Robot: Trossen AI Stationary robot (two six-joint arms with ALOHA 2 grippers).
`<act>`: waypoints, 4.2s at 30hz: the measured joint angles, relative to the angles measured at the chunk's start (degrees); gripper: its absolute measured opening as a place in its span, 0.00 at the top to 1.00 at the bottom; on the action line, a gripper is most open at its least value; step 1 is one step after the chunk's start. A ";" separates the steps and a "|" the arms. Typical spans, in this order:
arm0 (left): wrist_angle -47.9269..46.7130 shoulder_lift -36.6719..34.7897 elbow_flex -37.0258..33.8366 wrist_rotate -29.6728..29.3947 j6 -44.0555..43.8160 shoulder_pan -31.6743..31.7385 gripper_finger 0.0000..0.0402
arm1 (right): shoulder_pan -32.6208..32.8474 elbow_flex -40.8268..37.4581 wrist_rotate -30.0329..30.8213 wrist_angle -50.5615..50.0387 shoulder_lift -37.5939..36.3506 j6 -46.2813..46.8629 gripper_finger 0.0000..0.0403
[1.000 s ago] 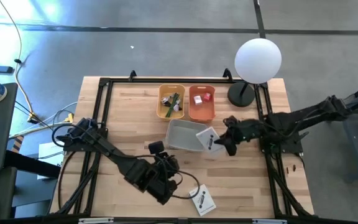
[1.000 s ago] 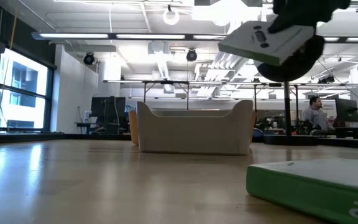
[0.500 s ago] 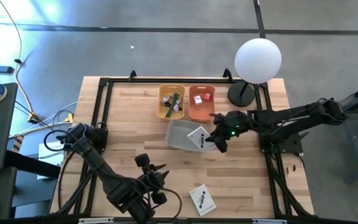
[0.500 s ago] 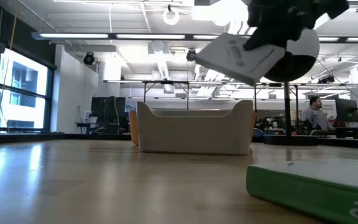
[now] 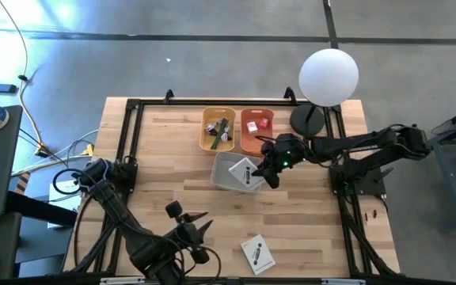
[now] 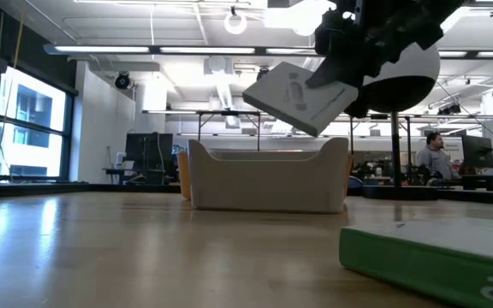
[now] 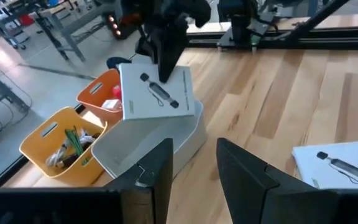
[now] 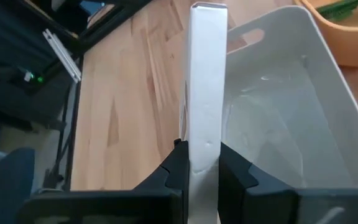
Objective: Pick and place items into bin
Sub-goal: Put the right card reader box into the gray bin, then put the card reader box into the gray bin
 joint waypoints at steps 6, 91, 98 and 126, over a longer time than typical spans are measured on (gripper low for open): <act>-0.25 0.00 0.00 -0.33 -0.73 -0.02 0.72 | -0.30 8.56 -0.32 -8.58 5.69 -9.63 0.89; -5.87 0.00 0.04 -0.37 -6.00 1.88 0.72 | -3.29 27.67 4.25 -26.34 28.05 -35.25 0.44; -5.87 0.00 0.04 -0.20 -6.08 1.88 0.72 | -3.21 32.03 5.17 -27.13 28.05 -36.29 0.43; 10.07 0.00 0.04 8.99 16.94 1.77 0.72 | 14.29 41.75 6.85 -46.02 13.87 -21.70 0.43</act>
